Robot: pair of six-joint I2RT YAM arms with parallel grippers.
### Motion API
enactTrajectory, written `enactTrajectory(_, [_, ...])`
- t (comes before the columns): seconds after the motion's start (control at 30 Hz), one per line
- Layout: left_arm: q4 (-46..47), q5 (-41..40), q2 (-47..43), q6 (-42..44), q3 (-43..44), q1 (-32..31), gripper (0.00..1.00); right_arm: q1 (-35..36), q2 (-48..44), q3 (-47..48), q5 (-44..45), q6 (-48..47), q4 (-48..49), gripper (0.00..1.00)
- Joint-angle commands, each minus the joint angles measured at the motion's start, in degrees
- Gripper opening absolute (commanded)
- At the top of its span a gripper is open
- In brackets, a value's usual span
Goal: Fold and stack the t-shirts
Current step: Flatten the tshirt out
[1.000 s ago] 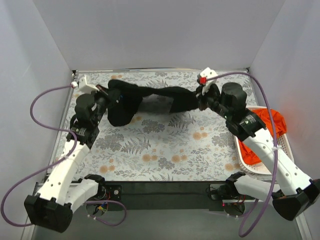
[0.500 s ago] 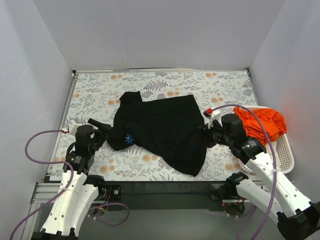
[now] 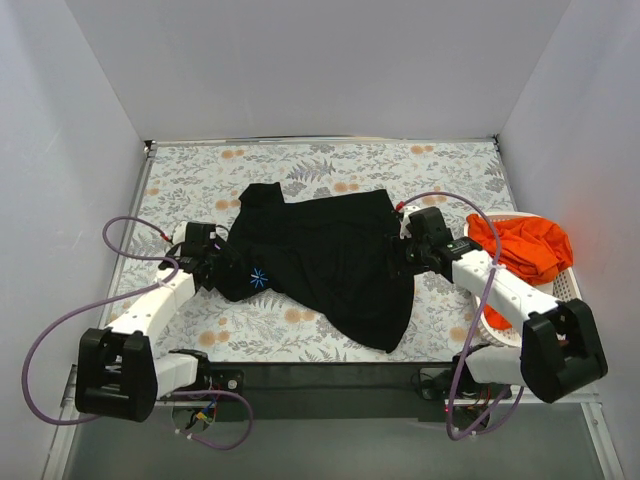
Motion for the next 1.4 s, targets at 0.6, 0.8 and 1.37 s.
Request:
enactTrajectory(0.6, [11.59,-7.15,28.06,9.56,18.27,4.38,0.2,-19.63,24.75,2.33,-10.28,8.03,17.98,0.4])
enactTrajectory(0.8, [10.63,-19.53,24.65,18.02,20.14,5.96,0.16,-20.77,23.35,3.21,-7.29,7.94,17.62,0.39])
enactTrajectory(1.37, [4.82,-12.16,11.35,12.4,22.66,-9.58,0.71,-11.38,4.98,-1.36,-2.02,1.71,13.59,0.66])
